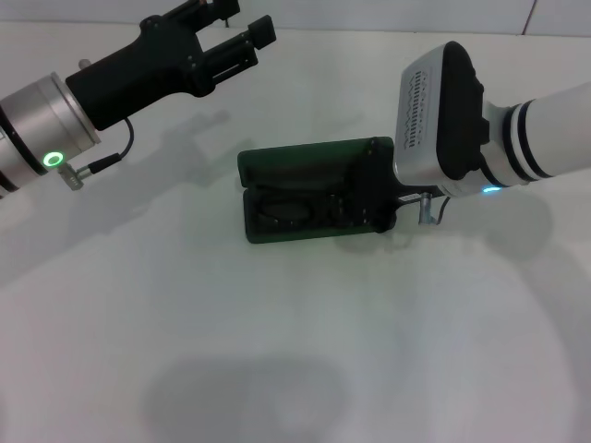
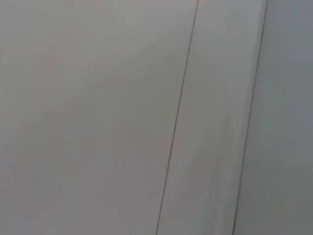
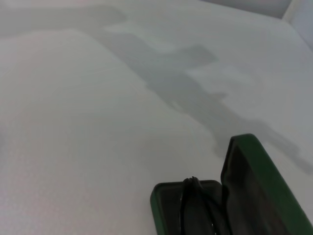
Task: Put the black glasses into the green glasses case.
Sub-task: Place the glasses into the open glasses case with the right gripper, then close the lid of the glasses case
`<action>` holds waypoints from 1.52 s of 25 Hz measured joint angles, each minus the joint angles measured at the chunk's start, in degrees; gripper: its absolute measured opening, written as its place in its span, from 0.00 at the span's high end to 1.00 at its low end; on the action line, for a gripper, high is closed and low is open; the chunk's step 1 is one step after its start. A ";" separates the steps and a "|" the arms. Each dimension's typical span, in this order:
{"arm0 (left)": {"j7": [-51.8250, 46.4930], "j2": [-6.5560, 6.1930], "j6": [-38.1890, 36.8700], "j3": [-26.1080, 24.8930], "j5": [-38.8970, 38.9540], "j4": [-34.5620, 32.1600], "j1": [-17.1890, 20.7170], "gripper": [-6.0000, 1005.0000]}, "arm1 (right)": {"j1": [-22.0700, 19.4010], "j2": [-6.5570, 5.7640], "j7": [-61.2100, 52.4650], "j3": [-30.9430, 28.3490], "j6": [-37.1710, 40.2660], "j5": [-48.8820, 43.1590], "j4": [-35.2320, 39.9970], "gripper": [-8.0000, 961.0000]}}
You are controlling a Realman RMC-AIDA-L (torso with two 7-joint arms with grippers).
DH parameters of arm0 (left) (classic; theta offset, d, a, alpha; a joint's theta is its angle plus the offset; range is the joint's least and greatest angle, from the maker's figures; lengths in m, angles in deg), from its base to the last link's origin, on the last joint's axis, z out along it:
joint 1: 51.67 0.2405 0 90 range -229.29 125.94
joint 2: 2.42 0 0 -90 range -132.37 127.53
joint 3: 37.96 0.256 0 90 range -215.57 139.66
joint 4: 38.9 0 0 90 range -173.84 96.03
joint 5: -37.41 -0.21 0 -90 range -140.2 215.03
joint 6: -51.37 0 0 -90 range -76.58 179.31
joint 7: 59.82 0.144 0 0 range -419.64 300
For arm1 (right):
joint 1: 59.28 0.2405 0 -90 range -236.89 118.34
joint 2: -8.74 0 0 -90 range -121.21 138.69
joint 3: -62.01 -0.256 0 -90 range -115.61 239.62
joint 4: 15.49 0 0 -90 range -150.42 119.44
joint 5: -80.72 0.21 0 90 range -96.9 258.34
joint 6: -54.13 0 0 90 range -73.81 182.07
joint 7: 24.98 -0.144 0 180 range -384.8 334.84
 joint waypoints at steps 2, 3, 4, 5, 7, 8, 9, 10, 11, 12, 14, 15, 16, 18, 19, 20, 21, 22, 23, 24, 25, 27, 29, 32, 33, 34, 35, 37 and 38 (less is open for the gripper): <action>0.03 0.04 0.00 0.00 0.00 0.00 0.09 0.29 | -0.46 0.00 1.02 0.53 -0.79 -0.05 0.94 0.89; 0.06 0.06 0.00 0.00 0.00 0.00 0.16 0.29 | -0.59 0.00 1.46 0.88 -1.31 -0.06 1.17 0.89; 0.10 0.06 0.00 0.00 0.03 0.00 0.21 0.29 | -0.60 0.00 1.63 1.23 -1.78 -0.07 1.26 0.89; 0.14 0.06 0.00 0.00 0.08 0.00 0.26 0.29 | -0.62 0.00 1.80 1.74 -2.41 -0.18 1.33 0.89; 0.18 0.06 0.00 0.00 0.23 0.00 0.36 0.29 | -0.62 0.00 1.87 2.35 -3.44 -0.93 1.43 0.89; 0.18 0.07 0.00 0.00 0.30 0.00 0.40 0.29 | -0.62 0.01 1.90 2.53 -3.83 -1.29 1.48 0.89; 0.18 0.06 0.00 0.00 0.34 0.00 0.43 0.29 | -0.63 0.01 1.93 2.88 -4.40 -1.75 1.61 0.89; 0.18 0.06 0.00 0.00 0.37 0.00 0.44 0.29 | -0.66 0.00 1.94 3.27 -5.02 -2.00 1.72 0.89; 0.18 0.06 0.00 0.00 0.37 0.00 0.44 0.29 | -0.71 0.01 1.97 3.73 -5.57 -2.16 1.84 0.89; 0.18 0.07 0.00 0.00 0.37 0.00 0.44 0.29 | -0.72 0.01 1.97 4.08 -5.86 -2.18 1.86 0.89; 0.27 0.06 0.00 0.00 0.39 0.00 0.44 0.29 | -0.72 0.01 1.90 4.58 -6.01 -2.21 1.88 0.89; 0.38 0.07 0.00 -0.02 0.40 0.00 0.44 0.29 | -0.72 0.00 1.78 4.58 -5.95 -2.17 1.90 0.89; 0.47 0.06 0.00 -0.03 0.40 0.00 0.44 0.29 | -0.72 0.00 1.59 4.50 -5.74 -2.07 1.92 0.89; 0.67 0.06 0.00 -0.12 0.43 0.00 0.44 0.29 | -0.72 0.00 1.24 3.81 -4.67 -1.76 2.07 0.89; 0.68 0.07 0.00 -0.14 0.43 0.00 0.44 0.29 | -0.72 0.00 1.11 3.38 -4.12 -1.70 2.12 0.89; 0.69 0.07 0.00 -0.16 0.44 0.00 0.44 0.29 | -0.71 0.00 1.02 2.82 -3.16 -1.69 2.13 0.89; 0.69 0.06 0.00 -0.18 0.45 0.00 0.44 0.29 | -0.71 -0.03 0.94 2.17 -2.31 -1.68 2.16 0.89; 0.70 0.06 0.00 -0.18 0.45 0.00 0.44 0.29 | -0.71 -0.06 0.85 1.51 -1.30 -1.68 2.20 0.89; 0.70 0.05 0.00 -0.19 0.45 0.00 0.45 0.29 | -0.78 -0.07 0.83 1.19 -0.88 -1.67 2.32 0.89; 0.70 0.03 0.00 -0.21 0.45 0.00 0.44 0.29 | -1.05 -0.12 0.79 0.67 -0.37 -1.67 2.64 0.85; 0.70 0.01 0.00 -0.22 0.45 0.00 0.44 0.29 | -1.75 -0.20 0.79 0.17 -0.08 -1.68 3.36 0.81; 0.70 -0.01 0.00 -0.29 0.46 0.00 0.40 0.29 | -3.34 -0.36 0.83 -0.67 0.25 -1.78 5.22 0.74; 0.70 -0.01 0.00 -0.35 0.46 0.00 0.33 0.29 | -4.88 -0.41 1.06 -2.16 1.45 -2.09 7.16 0.69; 0.70 -0.03 0.00 -0.38 0.46 0.00 0.31 0.29 | -5.94 -0.44 1.23 -5.37 4.07 -2.30 8.51 0.63; 0.67 -0.05 0.13 -0.37 0.45 0.00 0.25 0.29 | -6.36 -0.46 1.25 -7.89 6.05 -2.31 8.62 0.62; 0.57 -0.08 0.48 -0.32 0.36 0.00 0.20 0.29 | -6.70 -0.49 1.28 -9.79 7.45 -2.30 8.63 0.62; 0.36 -0.10 1.22 -0.20 0.08 0.00 0.09 0.29 | -7.18 -0.51 1.45 -12.14 9.29 -2.20 8.67 0.62; -0.48 -0.12 2.86 0.00 -0.68 -0.10 -0.08 0.29 | -8.55 -0.55 2.76 -18.79 14.22 -1.77 8.74 0.61; -1.21 -0.12 3.65 0.08 -1.33 -0.19 -0.26 0.29 | -9.29 -0.49 3.78 -22.11 16.65 -1.32 8.75 0.61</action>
